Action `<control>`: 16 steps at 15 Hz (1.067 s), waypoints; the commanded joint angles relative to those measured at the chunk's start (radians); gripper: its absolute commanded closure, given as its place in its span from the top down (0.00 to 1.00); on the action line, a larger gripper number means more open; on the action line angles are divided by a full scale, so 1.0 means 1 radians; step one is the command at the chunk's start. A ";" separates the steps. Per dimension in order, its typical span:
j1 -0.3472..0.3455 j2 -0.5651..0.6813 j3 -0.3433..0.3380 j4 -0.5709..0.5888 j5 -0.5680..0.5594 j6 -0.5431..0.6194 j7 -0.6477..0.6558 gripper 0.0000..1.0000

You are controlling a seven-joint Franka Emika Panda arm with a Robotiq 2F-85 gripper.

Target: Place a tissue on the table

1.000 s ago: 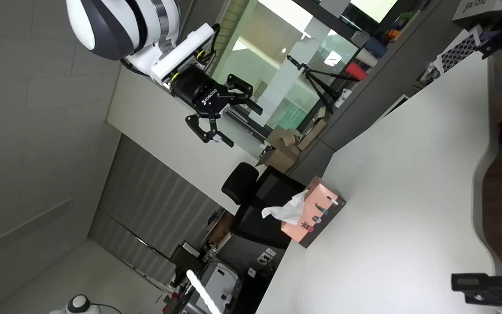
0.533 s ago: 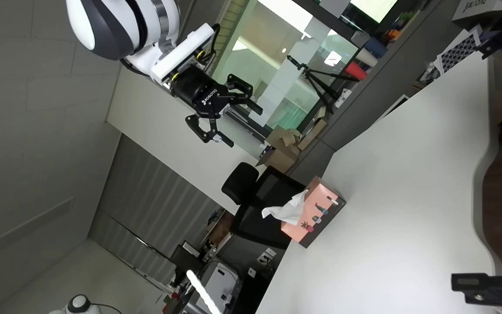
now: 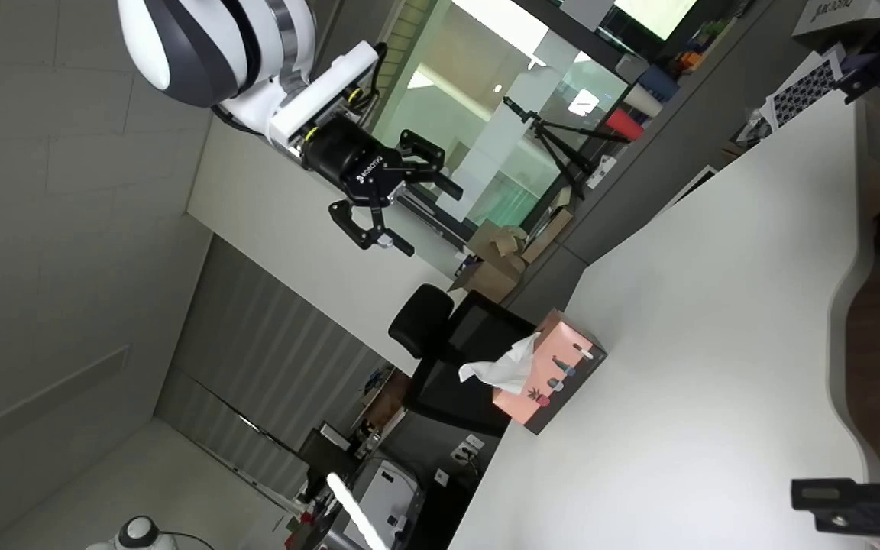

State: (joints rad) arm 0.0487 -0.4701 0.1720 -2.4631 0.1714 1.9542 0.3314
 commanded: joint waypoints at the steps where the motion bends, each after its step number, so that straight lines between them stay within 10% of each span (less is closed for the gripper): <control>1: -0.022 0.105 0.000 0.080 -0.116 0.022 -0.031 1.00; 11: -0.079 0.436 -0.013 0.231 -0.355 0.603 0.263 1.00; 16: -0.046 0.466 -0.049 0.231 -0.388 0.626 0.275 1.00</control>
State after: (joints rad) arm -0.0319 -0.0028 0.1584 -2.2319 -0.2198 2.5823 0.6109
